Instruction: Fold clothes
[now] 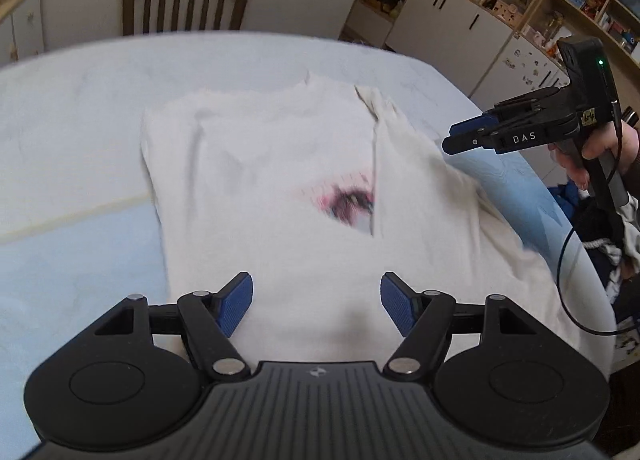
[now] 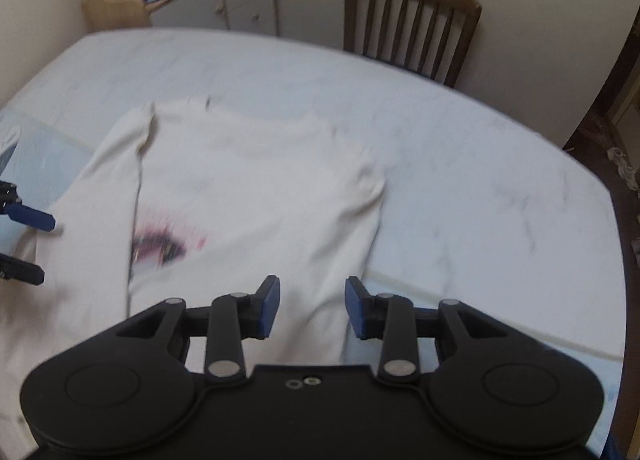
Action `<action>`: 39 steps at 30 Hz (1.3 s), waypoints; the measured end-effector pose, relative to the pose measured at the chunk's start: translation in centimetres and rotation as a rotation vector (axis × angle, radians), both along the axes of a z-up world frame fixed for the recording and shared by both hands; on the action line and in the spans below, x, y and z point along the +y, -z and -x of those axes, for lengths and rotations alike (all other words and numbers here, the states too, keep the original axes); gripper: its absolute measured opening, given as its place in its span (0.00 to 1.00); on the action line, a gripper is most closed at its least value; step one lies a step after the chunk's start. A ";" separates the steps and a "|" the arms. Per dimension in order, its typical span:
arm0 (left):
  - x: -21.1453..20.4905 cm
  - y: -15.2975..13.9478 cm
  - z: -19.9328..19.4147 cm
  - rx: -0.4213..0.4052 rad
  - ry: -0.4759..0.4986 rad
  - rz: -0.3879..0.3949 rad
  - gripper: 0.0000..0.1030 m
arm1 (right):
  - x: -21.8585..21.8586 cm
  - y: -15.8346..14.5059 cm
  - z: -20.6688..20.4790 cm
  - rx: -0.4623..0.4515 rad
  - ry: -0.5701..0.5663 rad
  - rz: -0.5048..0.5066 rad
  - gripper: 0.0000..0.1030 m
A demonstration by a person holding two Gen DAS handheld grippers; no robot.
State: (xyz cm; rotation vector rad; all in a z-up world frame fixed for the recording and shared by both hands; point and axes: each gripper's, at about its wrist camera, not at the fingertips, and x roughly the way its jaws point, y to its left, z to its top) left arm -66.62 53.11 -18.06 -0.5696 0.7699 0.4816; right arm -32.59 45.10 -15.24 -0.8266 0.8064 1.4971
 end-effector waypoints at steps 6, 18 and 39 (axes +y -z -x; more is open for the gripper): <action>4.1 -0.4 -3.0 0.029 0.065 -0.100 0.68 | 4.9 1.4 1.2 0.001 -0.047 0.003 1.00; 10.0 2.4 -4.0 0.049 0.020 -0.073 0.68 | 8.0 4.6 -1.1 0.018 0.017 0.026 1.00; 15.4 1.6 -3.4 0.102 -0.047 -0.073 0.71 | 9.5 3.7 -4.0 0.067 0.085 -0.018 1.00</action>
